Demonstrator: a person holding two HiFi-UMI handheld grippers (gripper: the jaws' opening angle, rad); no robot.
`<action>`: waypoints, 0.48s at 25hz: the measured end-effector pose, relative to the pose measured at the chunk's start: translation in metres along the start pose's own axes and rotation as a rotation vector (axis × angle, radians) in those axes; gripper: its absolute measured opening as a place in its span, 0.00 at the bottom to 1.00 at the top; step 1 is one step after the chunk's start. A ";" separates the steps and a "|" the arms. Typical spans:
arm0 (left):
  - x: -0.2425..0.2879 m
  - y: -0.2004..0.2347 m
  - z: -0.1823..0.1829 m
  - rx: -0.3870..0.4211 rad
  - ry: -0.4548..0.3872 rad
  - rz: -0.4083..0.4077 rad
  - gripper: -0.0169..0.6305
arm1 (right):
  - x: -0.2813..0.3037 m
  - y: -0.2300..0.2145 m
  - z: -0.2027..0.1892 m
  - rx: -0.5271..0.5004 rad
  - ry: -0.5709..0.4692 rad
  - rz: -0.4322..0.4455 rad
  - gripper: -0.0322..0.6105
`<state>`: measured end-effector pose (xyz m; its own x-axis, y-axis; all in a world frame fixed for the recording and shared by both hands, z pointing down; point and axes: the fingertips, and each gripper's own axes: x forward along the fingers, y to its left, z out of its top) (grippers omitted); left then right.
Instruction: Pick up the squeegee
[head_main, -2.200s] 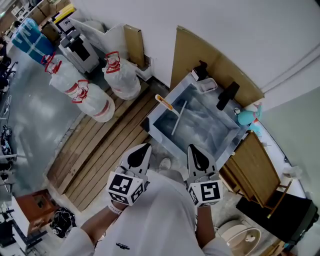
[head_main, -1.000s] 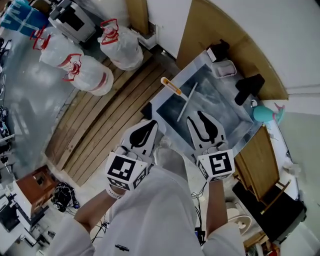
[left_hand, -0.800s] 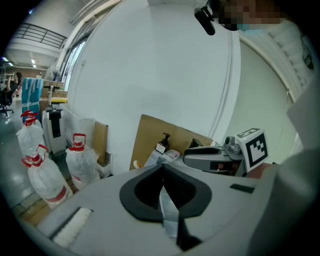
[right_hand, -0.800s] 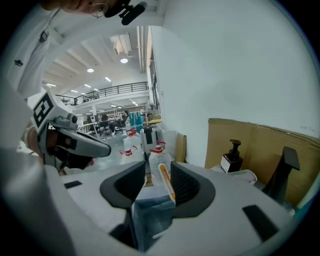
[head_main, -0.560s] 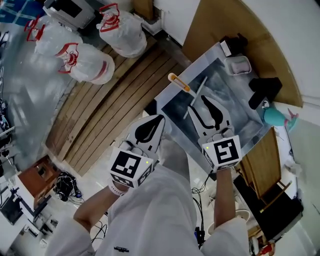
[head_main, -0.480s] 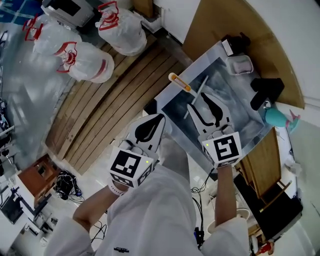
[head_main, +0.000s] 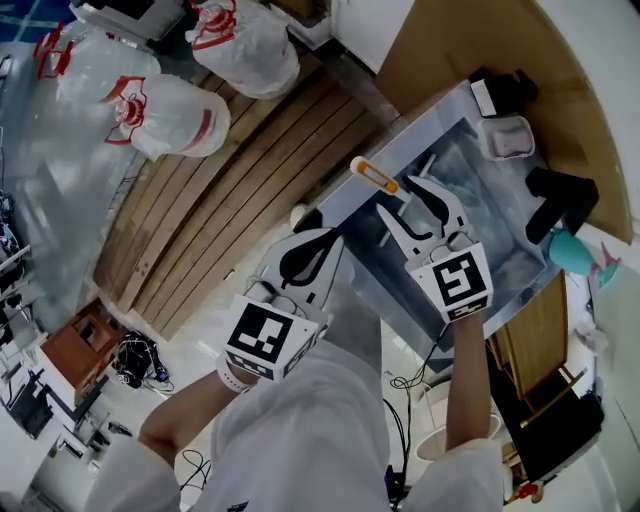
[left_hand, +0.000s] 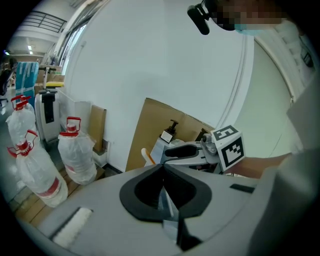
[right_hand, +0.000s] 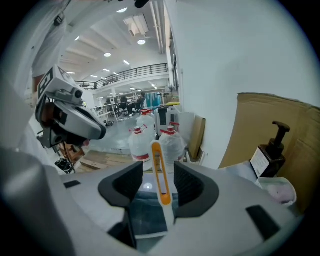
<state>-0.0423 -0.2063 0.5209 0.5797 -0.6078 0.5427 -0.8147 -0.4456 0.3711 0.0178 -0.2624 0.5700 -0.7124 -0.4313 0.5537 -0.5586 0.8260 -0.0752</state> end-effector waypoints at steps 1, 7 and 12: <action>0.003 0.003 -0.001 0.001 0.005 0.001 0.03 | 0.005 -0.002 -0.004 -0.013 0.010 0.012 0.32; 0.017 0.013 -0.014 -0.003 0.032 -0.004 0.04 | 0.027 -0.003 -0.021 -0.087 0.079 0.069 0.32; 0.021 0.021 -0.023 -0.013 0.045 -0.002 0.04 | 0.039 -0.004 -0.026 -0.123 0.097 0.090 0.32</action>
<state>-0.0476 -0.2132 0.5567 0.5800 -0.5766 0.5754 -0.8140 -0.4377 0.3819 0.0034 -0.2736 0.6138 -0.7095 -0.3217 0.6270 -0.4341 0.9004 -0.0293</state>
